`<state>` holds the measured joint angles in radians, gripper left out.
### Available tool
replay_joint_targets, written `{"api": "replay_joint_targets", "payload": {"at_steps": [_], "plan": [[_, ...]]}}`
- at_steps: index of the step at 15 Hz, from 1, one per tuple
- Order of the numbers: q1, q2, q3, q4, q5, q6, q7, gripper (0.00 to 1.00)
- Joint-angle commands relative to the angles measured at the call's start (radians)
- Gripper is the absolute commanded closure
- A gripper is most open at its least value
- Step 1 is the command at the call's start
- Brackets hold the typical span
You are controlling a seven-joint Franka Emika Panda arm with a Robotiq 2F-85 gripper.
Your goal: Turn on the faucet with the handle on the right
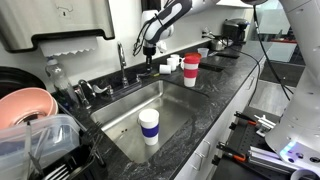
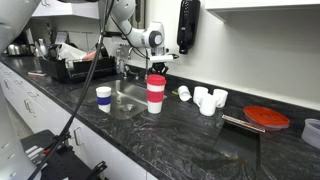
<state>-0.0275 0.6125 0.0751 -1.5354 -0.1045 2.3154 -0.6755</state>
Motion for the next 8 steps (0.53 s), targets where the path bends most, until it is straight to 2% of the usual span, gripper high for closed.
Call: {"api": "replay_joint_targets", "payload": {"at_steps": [1,8], "plan": [[-0.008,0.015,0.0,0.025,-0.023,0.014,-0.002,0.97],[0.0,0.01,-0.003,0.018,-0.036,0.023,0.001,0.97]]}}
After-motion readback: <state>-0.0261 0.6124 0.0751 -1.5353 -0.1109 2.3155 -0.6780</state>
